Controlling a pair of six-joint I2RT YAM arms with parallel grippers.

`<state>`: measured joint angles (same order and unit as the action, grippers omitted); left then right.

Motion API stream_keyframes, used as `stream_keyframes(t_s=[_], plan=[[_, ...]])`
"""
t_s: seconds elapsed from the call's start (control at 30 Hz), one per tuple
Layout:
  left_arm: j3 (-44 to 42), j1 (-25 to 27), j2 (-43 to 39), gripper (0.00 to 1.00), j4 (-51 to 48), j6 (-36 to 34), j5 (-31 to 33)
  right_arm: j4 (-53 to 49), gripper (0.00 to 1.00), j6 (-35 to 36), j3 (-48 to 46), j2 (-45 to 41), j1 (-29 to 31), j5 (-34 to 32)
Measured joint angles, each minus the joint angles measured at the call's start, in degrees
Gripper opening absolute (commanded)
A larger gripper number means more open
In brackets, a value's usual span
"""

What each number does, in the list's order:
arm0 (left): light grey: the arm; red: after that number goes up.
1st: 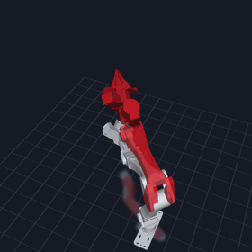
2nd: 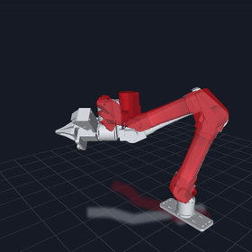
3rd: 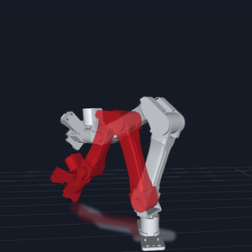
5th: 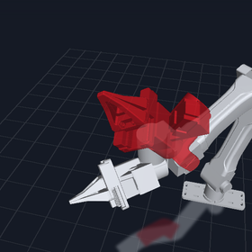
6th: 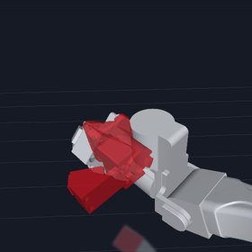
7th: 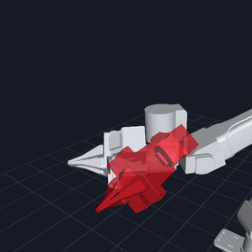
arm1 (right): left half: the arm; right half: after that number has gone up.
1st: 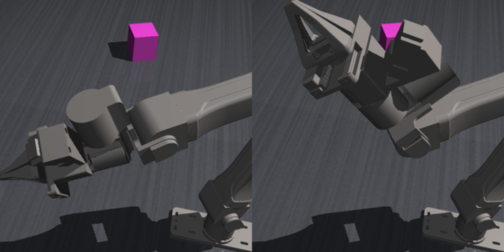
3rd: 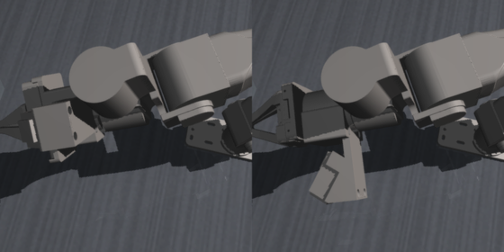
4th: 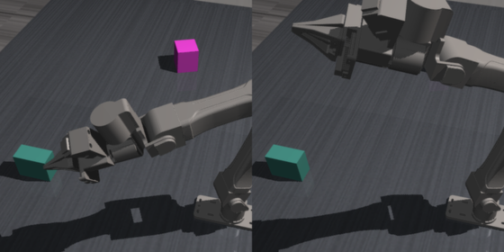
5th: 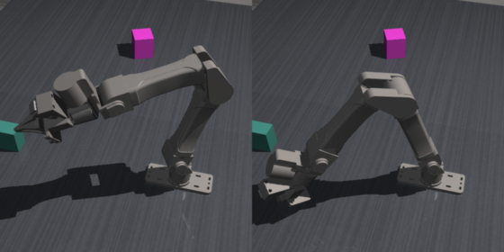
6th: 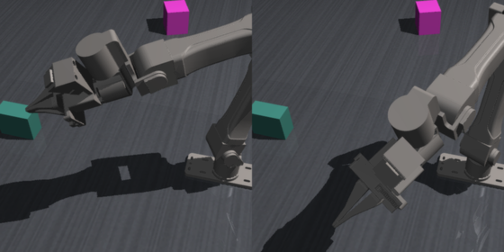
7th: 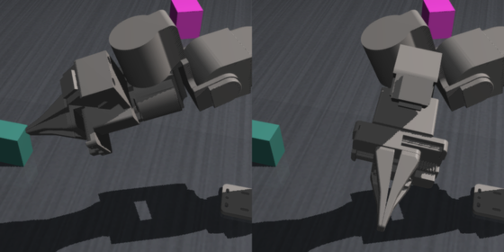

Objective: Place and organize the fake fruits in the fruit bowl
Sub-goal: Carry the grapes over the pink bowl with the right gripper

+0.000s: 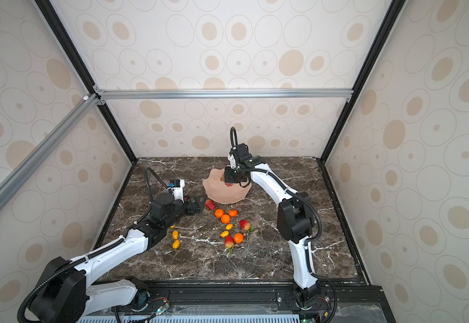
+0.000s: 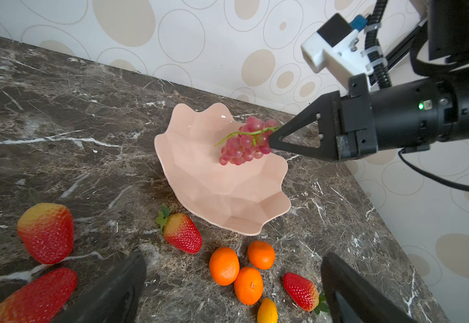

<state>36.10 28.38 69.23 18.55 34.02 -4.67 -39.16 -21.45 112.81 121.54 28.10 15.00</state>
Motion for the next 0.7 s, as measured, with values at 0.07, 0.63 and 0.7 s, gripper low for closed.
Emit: stream_keyframes(t_s=[0.07,0.63,0.7], plan=[[-0.4,0.0,-0.2,0.98,0.0,0.1,0.0,-0.6,0.00,-0.1,0.0,0.2,0.2,-0.3],[-0.6,0.8,4.6,0.98,-0.1,0.7,-3.7,-5.3,0.00,-0.9,-3.1,0.6,0.1,-10.4],[0.2,1.4,6.1,0.98,-0.3,0.7,-4.0,-5.8,0.00,-1.6,-3.3,0.6,-0.1,-11.7]])
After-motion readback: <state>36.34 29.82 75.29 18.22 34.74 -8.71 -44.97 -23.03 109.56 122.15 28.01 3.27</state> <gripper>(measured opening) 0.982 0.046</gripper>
